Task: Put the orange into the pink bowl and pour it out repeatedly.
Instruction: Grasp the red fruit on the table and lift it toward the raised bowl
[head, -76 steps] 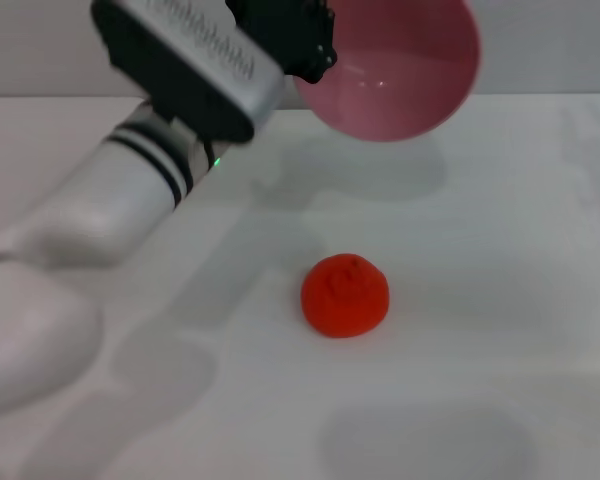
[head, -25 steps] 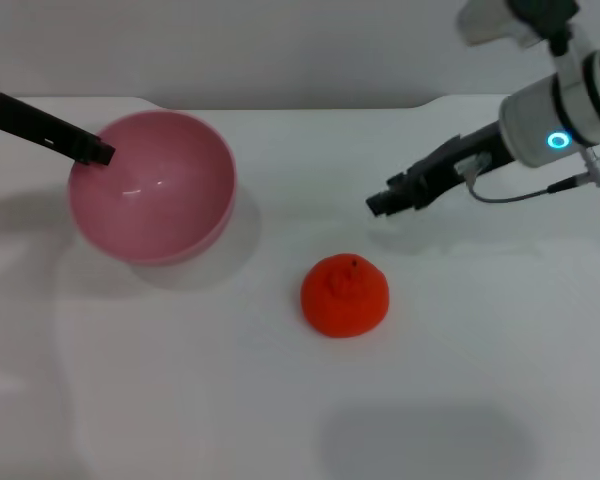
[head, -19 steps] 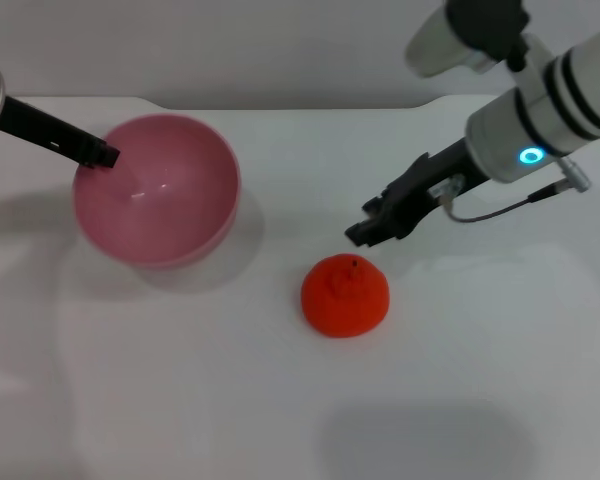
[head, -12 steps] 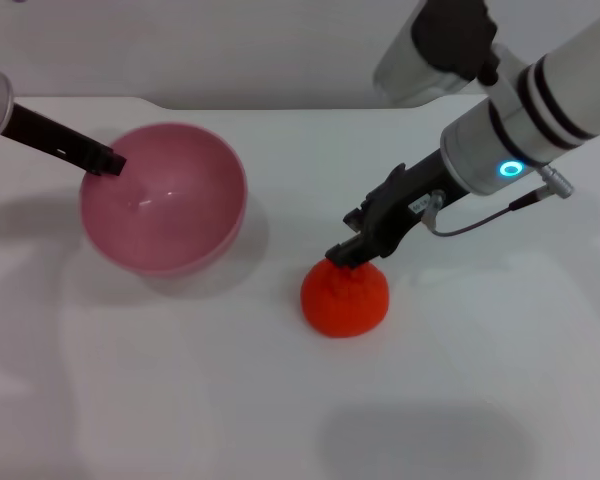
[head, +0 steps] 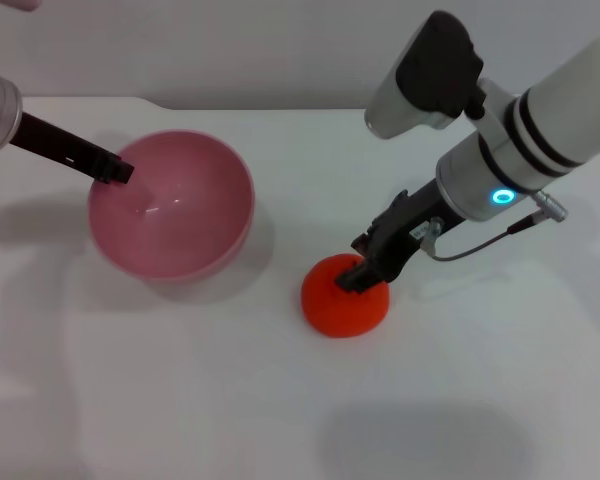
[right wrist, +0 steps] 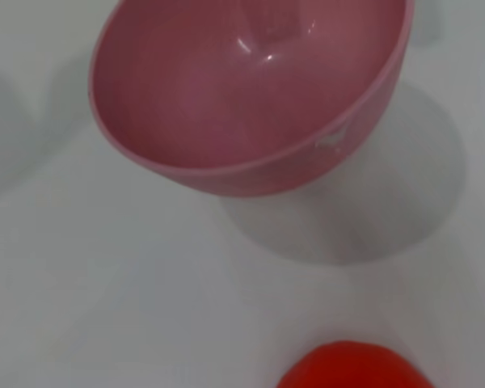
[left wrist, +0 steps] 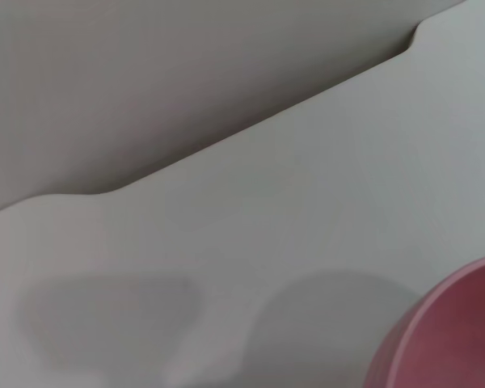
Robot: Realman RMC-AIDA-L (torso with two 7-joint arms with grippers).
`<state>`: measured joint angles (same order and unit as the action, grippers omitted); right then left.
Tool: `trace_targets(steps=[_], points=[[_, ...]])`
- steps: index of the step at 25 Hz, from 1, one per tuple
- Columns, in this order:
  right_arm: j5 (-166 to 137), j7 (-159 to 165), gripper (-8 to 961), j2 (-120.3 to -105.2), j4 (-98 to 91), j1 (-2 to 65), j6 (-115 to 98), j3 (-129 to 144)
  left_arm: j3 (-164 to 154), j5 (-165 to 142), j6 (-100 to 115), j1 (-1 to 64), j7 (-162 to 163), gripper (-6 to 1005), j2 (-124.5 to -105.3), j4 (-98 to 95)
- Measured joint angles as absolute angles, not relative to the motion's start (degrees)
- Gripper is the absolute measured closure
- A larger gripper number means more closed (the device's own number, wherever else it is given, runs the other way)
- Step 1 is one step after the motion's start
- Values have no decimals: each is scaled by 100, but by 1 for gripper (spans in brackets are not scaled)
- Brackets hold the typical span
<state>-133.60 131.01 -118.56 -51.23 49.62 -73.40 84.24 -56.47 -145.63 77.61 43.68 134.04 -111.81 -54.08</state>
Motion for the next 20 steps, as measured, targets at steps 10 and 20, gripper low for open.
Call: trace_targets(steps=[10, 20], points=[[-13303, 13082, 411, -11891, -4870, 4947, -6992, 8615, -5642, -14563, 7750, 4366, 13364, 958, -11232, -5394], [-13200, 13074, 544, -11903, -4590, 5027, -6717, 8693, -5641, -14568, 7739, 4327, 13328, 958, -11260, -5383]])
